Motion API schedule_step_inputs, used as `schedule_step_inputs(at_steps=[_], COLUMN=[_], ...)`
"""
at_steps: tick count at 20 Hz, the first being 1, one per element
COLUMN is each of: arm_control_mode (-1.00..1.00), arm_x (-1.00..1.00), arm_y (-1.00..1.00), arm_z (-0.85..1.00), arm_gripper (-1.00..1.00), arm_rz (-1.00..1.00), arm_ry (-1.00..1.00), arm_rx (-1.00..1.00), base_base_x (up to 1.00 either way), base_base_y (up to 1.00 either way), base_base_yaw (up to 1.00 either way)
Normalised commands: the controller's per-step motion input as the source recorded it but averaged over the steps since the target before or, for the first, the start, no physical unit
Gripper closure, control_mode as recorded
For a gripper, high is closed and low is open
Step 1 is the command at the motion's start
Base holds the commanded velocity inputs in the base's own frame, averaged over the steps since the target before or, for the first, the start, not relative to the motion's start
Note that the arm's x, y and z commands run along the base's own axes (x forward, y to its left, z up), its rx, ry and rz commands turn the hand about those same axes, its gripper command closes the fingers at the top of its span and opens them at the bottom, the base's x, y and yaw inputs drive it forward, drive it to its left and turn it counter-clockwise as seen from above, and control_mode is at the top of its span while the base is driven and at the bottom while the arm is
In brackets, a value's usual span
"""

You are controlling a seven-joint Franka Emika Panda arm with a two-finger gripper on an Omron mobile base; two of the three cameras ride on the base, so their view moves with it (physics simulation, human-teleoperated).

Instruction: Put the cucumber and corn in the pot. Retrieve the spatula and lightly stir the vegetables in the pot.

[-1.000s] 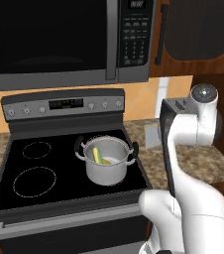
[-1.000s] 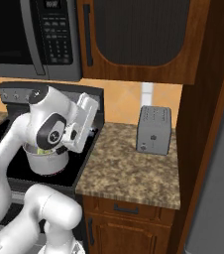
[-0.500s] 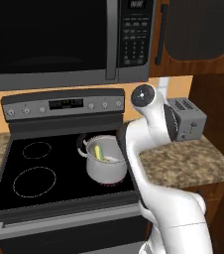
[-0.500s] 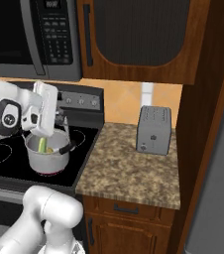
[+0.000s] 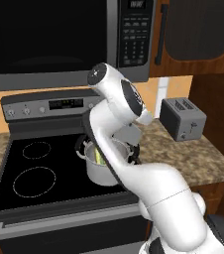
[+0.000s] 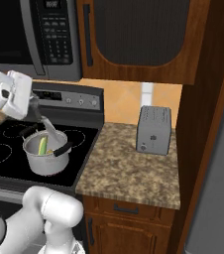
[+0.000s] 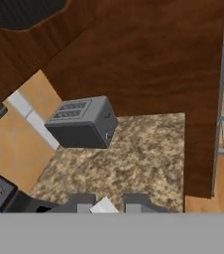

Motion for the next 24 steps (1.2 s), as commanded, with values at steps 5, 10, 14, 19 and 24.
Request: schedule_step_inputs(at_steps=[5,10,14,19,24], arm_control_mode=[-1.0,-1.0,-1.0,-1.0,-1.0], arm_x=[0.0,0.31,0.67,0.59,0.3], arm_y=[0.63,0.33,0.13,0.19,0.17], arm_z=[0.41,-0.13,-0.29,-0.18,-0.03], arm_gripper=[1.0,1.0,1.0,1.0,1.0], arm_rz=[0.0,0.0,0.0,0.0,0.0], arm_ry=[0.13,0.18,0.09,0.03,0.0], arm_rx=[-0.18,-0.18,-0.01,0.0,0.0], base_base_x=[0.0,0.0,0.0,0.0,0.0], base_base_y=[0.0,0.0,0.0,0.0,0.0], base_base_yaw=[0.0,0.0,0.0,0.0,0.0])
